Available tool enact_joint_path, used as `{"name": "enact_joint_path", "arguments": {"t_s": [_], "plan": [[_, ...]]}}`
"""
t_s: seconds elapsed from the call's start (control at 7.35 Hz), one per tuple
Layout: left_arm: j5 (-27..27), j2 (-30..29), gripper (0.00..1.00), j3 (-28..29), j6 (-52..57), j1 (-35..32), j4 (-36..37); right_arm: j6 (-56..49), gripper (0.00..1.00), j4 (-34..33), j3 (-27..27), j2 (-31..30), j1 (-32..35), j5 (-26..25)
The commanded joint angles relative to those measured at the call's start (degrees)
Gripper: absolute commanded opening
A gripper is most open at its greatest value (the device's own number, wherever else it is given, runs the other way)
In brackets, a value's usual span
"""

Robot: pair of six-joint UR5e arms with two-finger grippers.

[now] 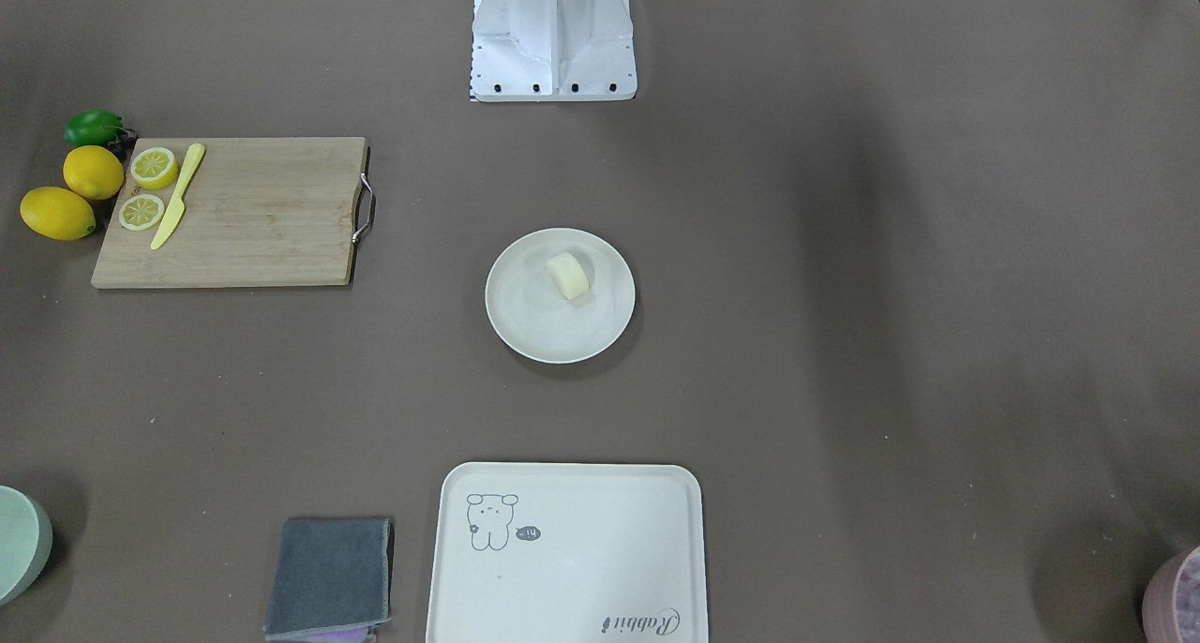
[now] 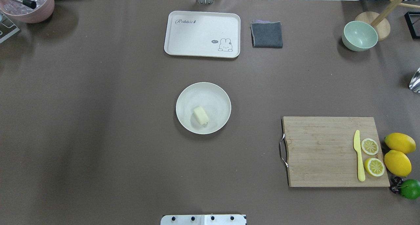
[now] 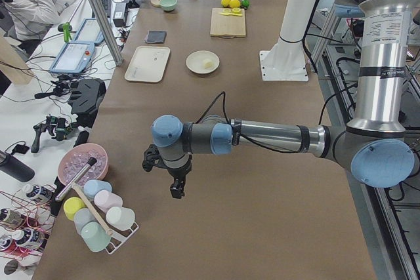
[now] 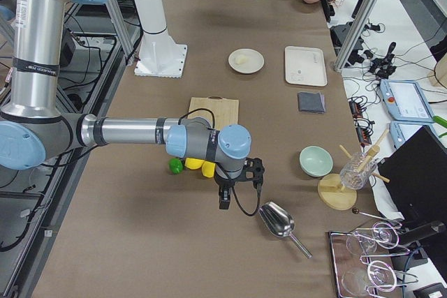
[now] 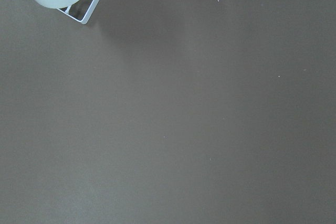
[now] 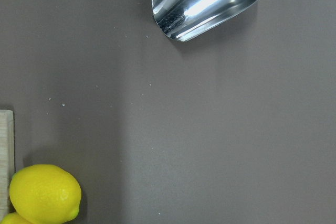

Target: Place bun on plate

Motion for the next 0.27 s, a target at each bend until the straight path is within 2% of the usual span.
{"name": "enact_joint_path", "arguments": {"t_s": [0.0,0.14], "plan": [[0.00,0.00,0.98,-0.01,-0.01,0.00,0.00,0.00,1.00,0.00,0.07,0.00,0.05,0.09],[0.00,0.00,0.98,0.08,-0.01,0.00,0.00,0.00,1.00,0.00,0.07,0.00,-0.04,0.09]]}}
